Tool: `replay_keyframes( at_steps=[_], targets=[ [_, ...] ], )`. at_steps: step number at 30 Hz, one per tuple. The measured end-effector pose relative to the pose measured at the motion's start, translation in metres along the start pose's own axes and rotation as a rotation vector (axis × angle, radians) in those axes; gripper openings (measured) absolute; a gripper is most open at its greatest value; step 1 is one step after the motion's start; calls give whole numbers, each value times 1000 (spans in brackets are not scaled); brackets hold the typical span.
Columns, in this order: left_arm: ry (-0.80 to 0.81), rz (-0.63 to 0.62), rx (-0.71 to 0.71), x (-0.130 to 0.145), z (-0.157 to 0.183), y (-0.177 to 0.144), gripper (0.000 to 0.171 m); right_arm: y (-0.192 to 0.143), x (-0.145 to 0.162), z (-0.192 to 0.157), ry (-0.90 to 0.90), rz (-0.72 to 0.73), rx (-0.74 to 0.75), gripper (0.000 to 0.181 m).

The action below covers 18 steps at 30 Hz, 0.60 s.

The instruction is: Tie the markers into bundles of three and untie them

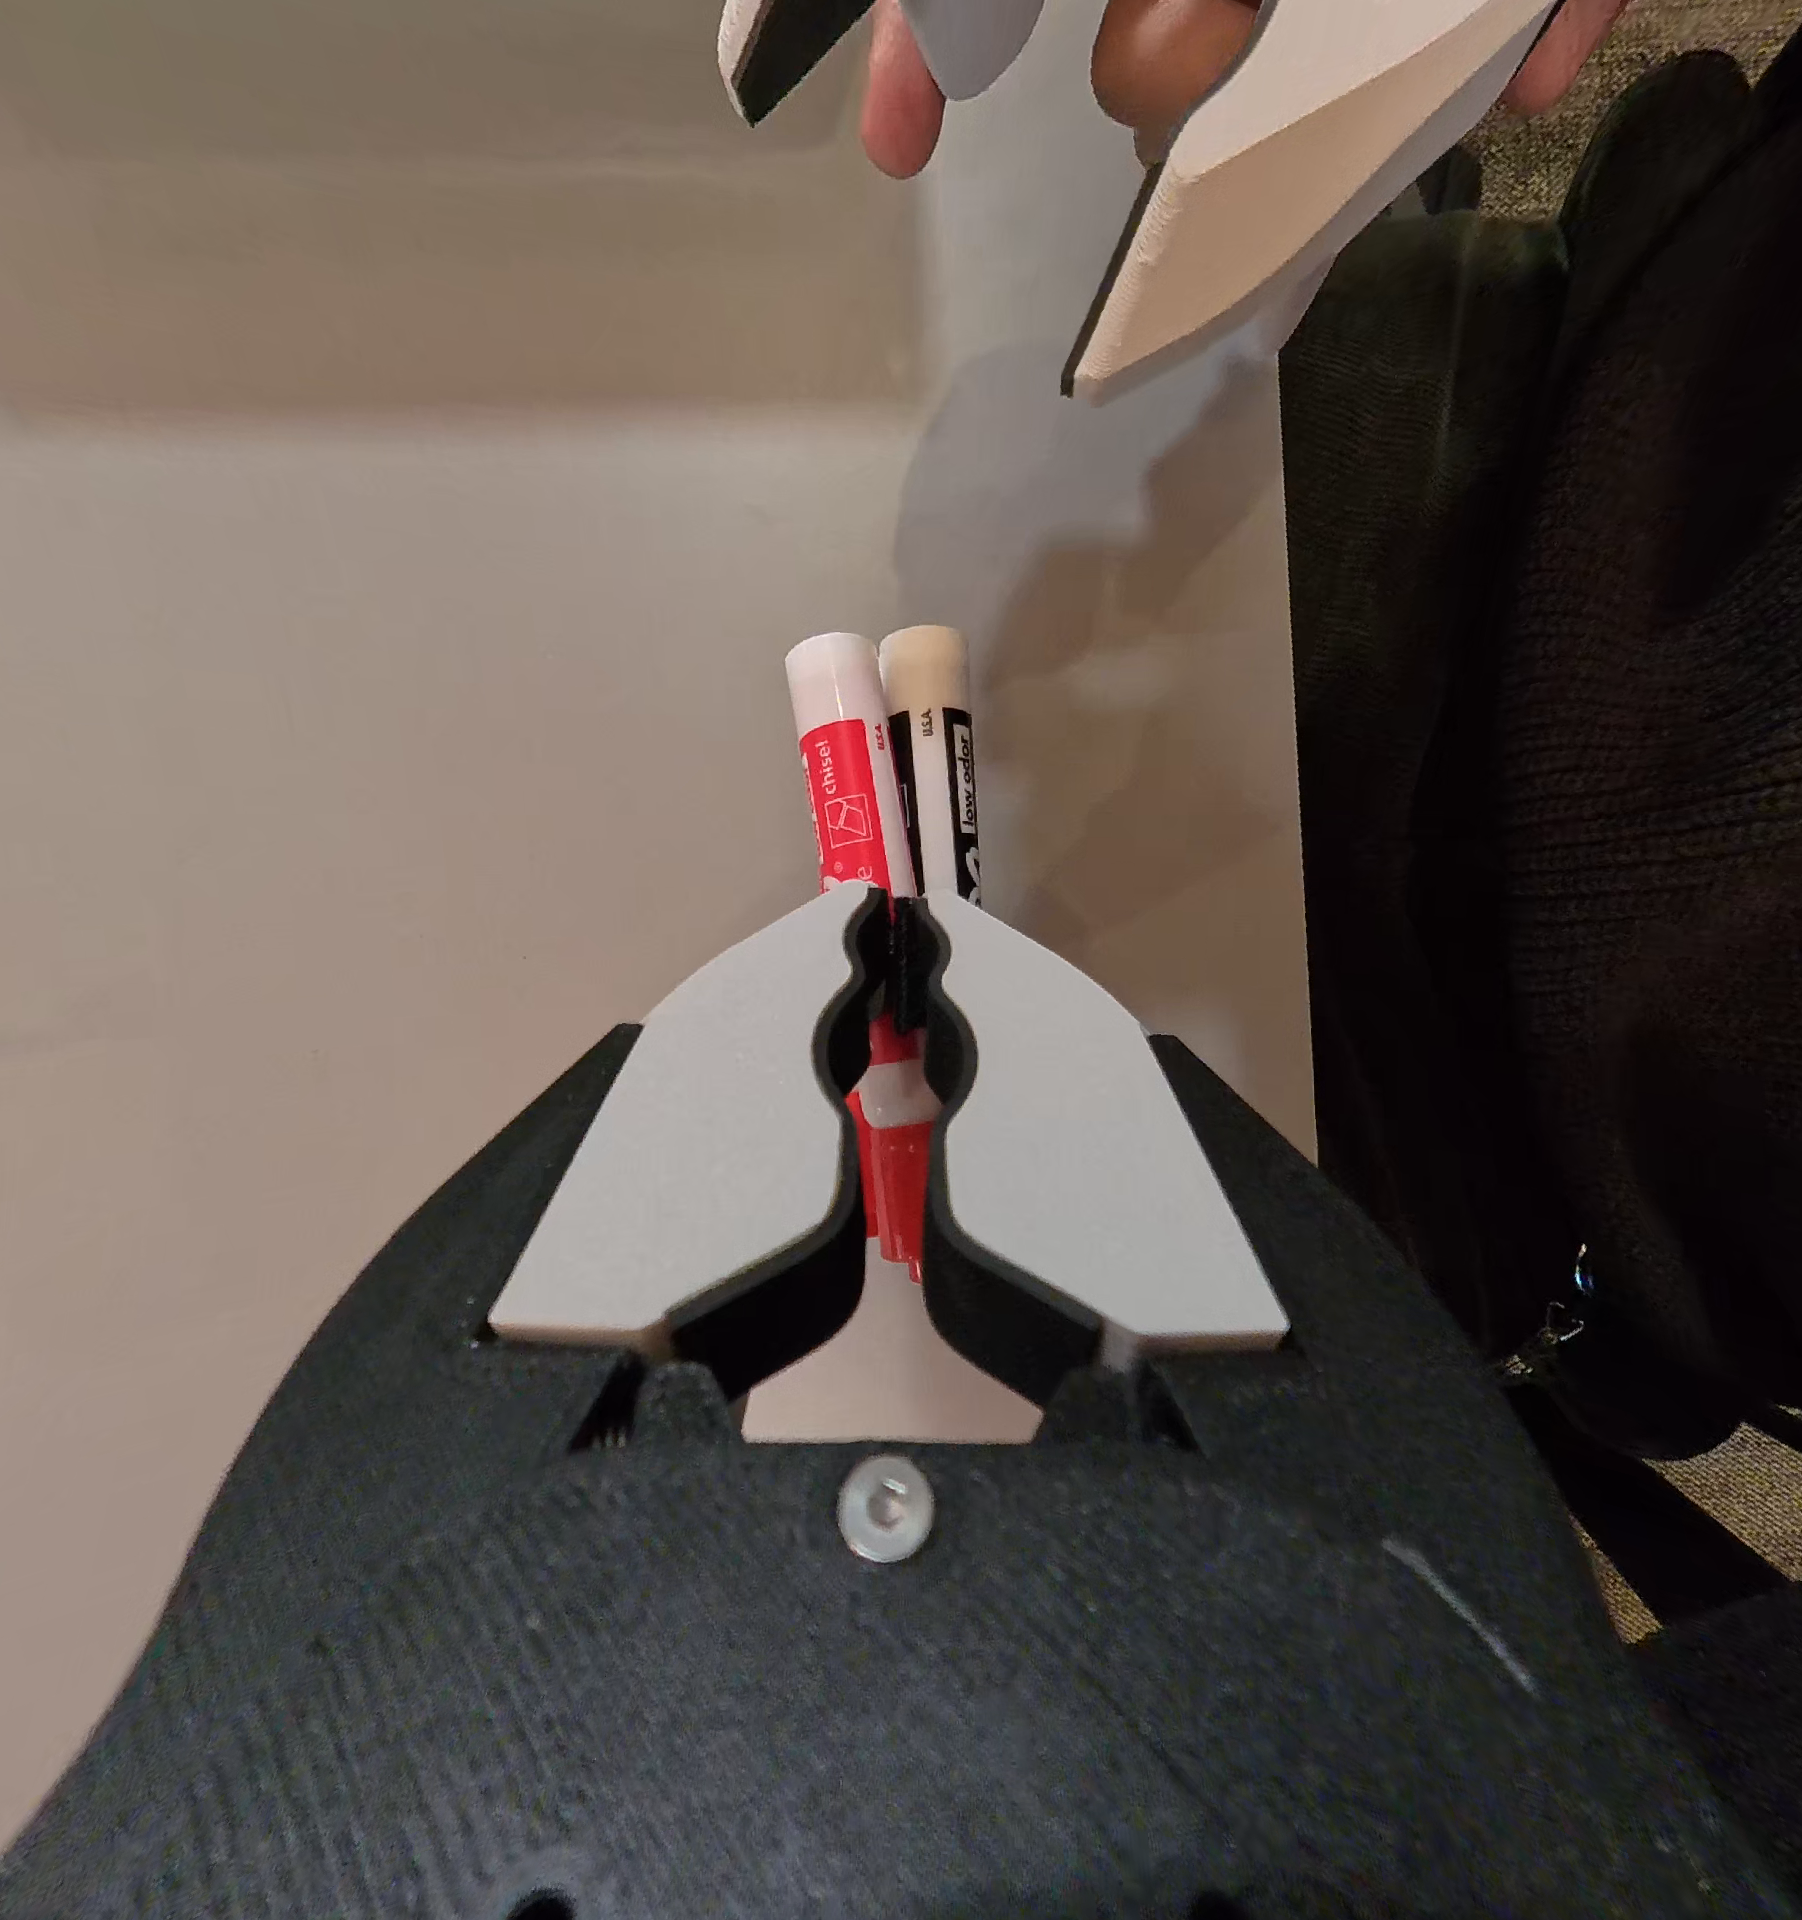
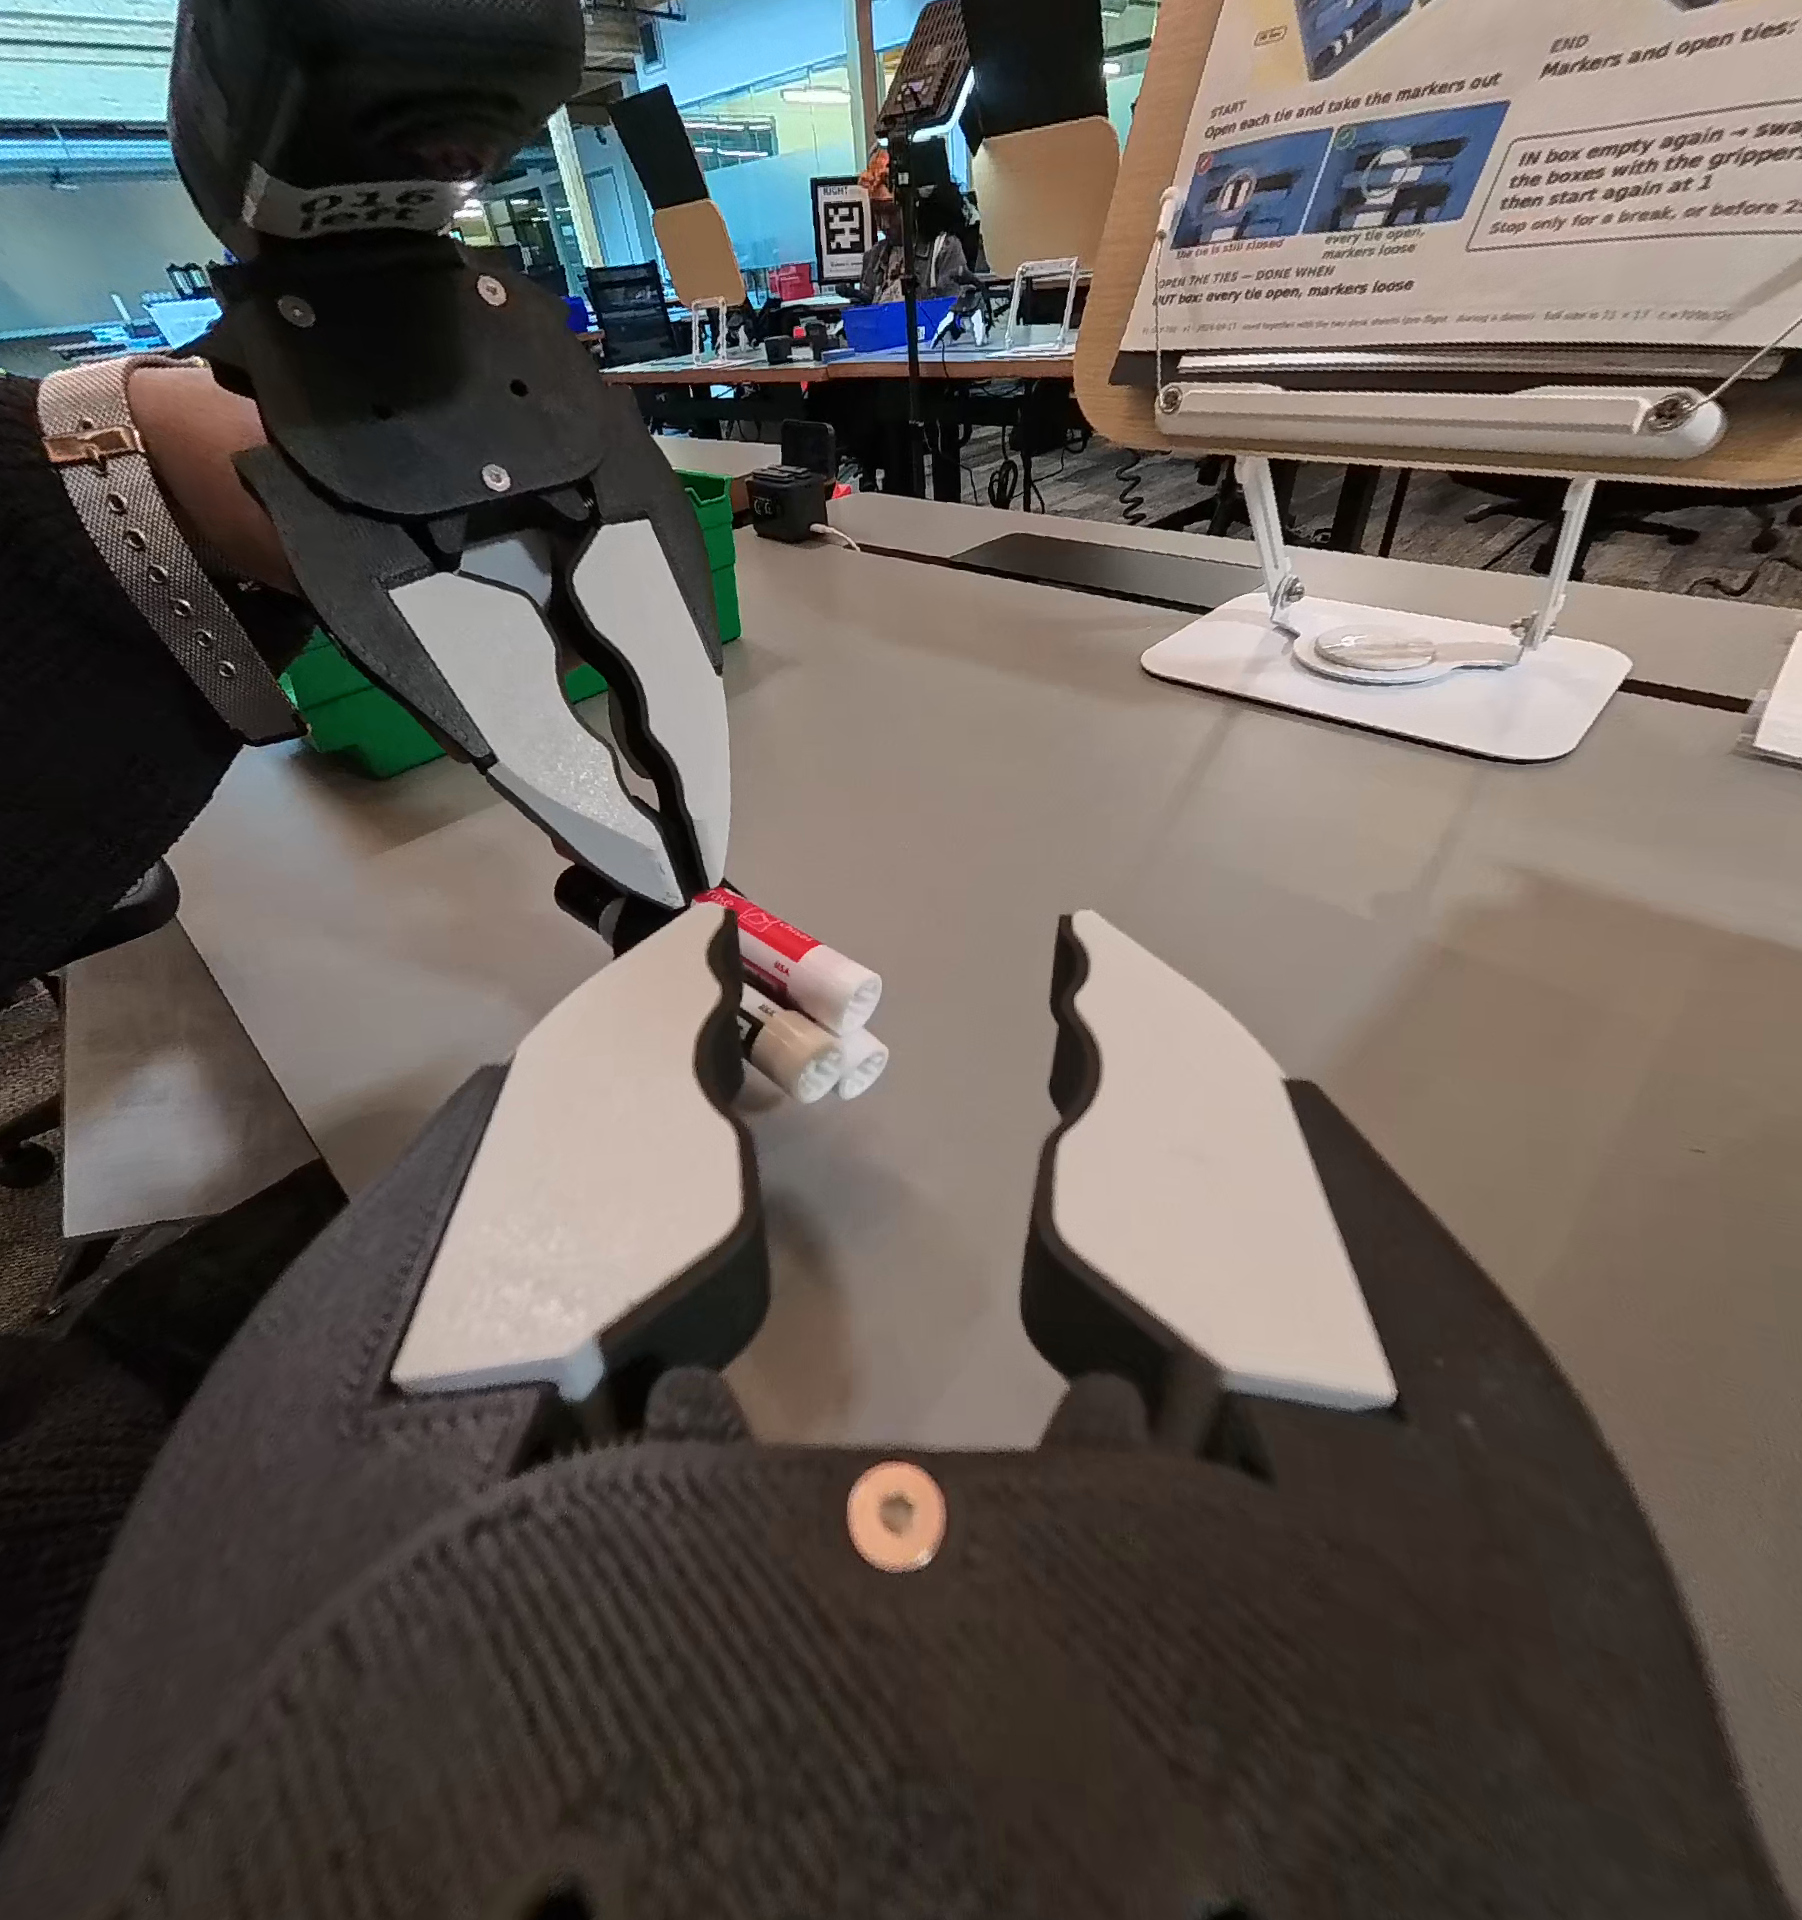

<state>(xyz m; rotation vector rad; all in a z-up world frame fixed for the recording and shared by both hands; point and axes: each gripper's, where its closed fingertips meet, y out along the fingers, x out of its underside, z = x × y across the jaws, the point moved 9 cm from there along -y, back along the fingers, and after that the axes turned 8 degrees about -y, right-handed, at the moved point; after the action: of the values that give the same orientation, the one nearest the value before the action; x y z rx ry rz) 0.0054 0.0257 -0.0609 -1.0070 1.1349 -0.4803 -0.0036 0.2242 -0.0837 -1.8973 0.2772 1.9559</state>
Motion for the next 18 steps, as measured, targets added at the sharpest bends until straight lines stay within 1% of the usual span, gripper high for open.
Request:
replay_keyframes(
  at_steps=[6,18],
  targets=[
    [-11,11,-18,3,-3,-6,7,0,0,-1,2,-1,-7,61],
    [-38,52,-53,9,-8,-26,7,5,4,-7,13,-46,-48,78]
  ],
)
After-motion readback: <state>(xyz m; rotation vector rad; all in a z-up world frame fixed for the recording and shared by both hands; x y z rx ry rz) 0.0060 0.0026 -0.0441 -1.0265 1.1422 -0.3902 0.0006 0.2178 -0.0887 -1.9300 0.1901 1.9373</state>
